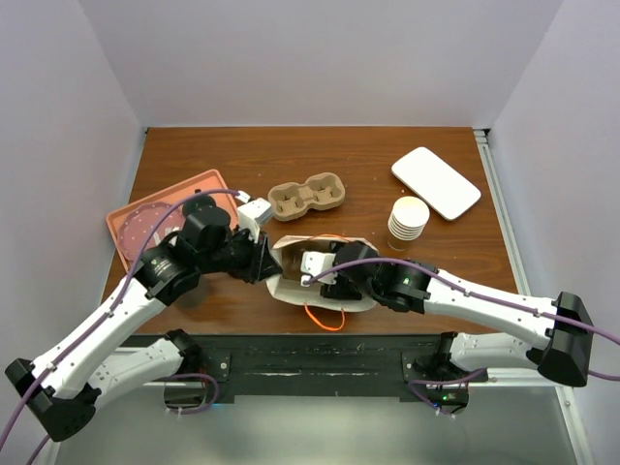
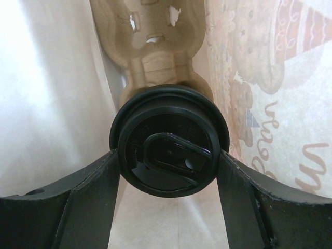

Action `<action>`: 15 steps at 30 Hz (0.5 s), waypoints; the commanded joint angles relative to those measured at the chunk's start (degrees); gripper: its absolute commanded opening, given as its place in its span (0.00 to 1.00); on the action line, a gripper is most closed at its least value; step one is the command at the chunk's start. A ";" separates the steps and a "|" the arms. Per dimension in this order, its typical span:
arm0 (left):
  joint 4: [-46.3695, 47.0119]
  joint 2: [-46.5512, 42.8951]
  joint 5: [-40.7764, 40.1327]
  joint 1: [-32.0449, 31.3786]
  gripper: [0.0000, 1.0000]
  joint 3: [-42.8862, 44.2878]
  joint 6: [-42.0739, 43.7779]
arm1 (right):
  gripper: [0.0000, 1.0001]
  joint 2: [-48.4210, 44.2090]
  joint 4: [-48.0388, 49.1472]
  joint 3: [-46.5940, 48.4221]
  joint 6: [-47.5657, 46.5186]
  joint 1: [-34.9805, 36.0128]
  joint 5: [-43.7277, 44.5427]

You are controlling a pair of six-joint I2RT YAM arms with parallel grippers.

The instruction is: Pack the takeout coffee

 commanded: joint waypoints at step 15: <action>15.58 -4.73 -10.15 -2.42 0.00 -7.38 0.79 | 0.26 -2.63 2.15 2.89 -3.77 -0.27 -0.53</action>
